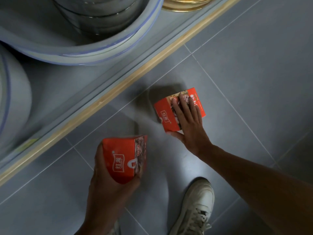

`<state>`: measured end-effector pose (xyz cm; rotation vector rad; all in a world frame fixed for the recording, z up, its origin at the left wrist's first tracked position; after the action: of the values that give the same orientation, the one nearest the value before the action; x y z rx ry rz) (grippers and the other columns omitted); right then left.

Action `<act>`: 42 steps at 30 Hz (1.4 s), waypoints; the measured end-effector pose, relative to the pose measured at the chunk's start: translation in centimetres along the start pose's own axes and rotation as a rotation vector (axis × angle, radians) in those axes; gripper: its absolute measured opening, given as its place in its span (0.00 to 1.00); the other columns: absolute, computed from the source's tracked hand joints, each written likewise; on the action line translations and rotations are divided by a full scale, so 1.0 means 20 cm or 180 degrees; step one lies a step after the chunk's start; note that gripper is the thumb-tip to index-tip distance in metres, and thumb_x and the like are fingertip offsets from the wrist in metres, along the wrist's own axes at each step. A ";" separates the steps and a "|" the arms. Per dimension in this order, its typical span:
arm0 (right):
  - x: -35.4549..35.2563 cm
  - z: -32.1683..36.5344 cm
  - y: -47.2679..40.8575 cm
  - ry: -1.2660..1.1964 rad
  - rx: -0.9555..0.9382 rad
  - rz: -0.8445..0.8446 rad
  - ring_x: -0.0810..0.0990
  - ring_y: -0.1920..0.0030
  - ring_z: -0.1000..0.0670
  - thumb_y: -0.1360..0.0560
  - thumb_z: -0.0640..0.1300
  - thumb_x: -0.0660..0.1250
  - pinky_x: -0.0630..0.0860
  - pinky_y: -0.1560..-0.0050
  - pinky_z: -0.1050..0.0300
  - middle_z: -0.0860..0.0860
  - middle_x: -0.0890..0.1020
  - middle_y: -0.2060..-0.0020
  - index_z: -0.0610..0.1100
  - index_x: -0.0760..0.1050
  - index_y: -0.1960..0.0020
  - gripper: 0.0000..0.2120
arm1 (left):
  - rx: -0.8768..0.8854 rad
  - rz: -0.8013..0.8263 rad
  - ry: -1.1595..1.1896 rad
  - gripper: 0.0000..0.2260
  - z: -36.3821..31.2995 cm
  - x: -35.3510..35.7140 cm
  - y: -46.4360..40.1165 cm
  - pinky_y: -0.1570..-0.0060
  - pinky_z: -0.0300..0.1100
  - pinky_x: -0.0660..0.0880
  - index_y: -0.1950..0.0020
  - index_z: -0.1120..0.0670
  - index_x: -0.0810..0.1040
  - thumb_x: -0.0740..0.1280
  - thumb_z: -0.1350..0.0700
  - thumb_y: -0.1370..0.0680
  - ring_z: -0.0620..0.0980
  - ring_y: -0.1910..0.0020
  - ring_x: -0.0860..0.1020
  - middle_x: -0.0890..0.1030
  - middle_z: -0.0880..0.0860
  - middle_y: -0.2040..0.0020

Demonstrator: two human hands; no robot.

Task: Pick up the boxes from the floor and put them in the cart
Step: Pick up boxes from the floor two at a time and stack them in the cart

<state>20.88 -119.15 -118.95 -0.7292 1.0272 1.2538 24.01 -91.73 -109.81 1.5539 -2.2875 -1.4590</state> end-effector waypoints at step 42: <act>-1.81 0.35 0.39 -0.1276 0.2230 0.0156 0.74 0.33 0.43 0.37 0.50 0.82 0.72 0.35 0.44 0.50 0.70 0.26 0.55 0.50 0.19 0.57 | 0.0627 0.0446 -0.0851 0.55 -1.15 -0.48 0.87 0.41 0.52 0.76 0.24 0.34 0.53 0.79 0.38 0.45 0.51 0.41 0.78 0.76 0.45 0.34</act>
<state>14.84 -125.96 -82.29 0.0860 1.0520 0.9302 27.24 -99.01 -80.59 1.2707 -2.7022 -1.5278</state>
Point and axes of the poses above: each hand's wrist, its own y-axis away from the middle knuckle, its own x-axis out of the palm, z = x × y, the point moved 5 cm from there along -y, towards the middle knuckle
